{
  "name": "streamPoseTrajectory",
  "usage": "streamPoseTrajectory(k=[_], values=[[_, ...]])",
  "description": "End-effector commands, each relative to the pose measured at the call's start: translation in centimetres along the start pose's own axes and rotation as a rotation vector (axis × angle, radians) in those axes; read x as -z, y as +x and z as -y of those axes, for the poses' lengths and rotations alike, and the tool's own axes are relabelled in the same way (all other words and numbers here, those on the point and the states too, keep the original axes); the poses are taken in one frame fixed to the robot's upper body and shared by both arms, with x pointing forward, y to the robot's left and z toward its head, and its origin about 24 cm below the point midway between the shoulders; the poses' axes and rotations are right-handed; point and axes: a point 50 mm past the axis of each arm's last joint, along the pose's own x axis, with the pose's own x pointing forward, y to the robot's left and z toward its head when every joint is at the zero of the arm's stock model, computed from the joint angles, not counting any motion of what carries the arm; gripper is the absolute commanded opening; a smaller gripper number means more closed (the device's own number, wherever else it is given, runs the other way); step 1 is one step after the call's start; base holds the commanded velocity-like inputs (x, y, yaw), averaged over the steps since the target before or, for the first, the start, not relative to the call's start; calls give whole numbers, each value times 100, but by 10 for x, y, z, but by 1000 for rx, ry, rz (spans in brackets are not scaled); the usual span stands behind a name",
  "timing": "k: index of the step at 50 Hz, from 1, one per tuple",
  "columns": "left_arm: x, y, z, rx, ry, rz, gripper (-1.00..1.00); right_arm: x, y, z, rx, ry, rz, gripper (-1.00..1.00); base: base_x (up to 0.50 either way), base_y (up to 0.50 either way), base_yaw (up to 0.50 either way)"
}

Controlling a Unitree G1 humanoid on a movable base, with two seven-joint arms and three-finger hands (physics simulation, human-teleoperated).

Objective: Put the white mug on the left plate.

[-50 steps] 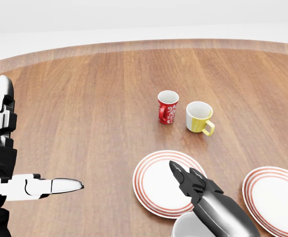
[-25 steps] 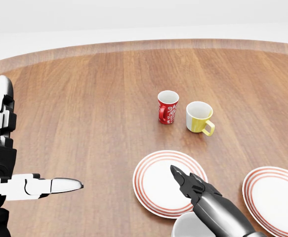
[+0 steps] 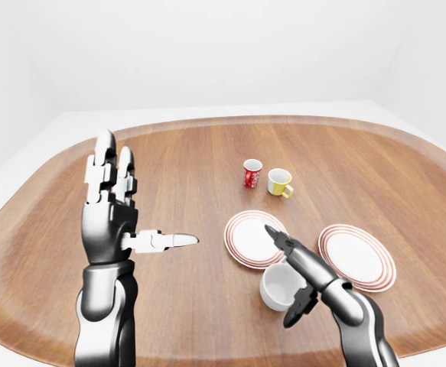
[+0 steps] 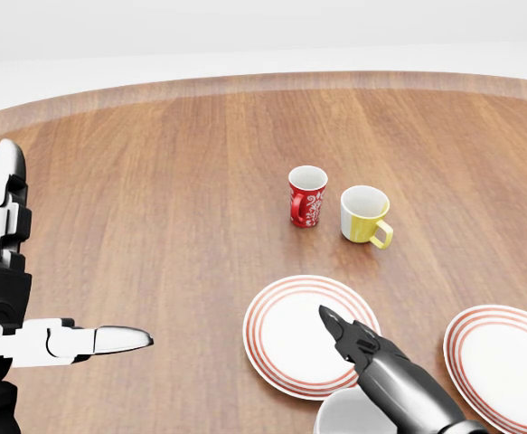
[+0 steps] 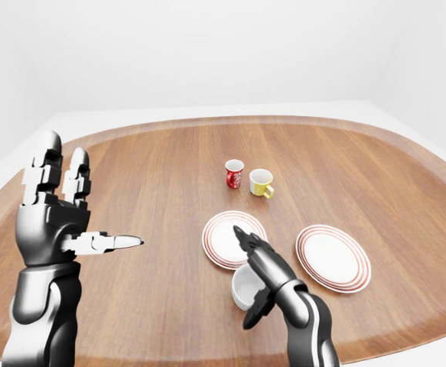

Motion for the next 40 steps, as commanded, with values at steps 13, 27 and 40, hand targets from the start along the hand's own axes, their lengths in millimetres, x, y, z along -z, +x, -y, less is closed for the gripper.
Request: streamPoseTrajectory(k=[13, 27, 40], values=[[1, 0, 0, 1, 1, -5, 100, 9, 6, 3, -19, -39, -52, 100, 0, 0, 0], [0, 0, 1, 2, 0, -1, 100, 22, 14, 1, -40, -87, -131, 100, 0, 0, 0], [0, -1, 1, 2, 0, -2, 100, 28, 17, -2, -47, -103, -169, 100, 0, 0, 0]])
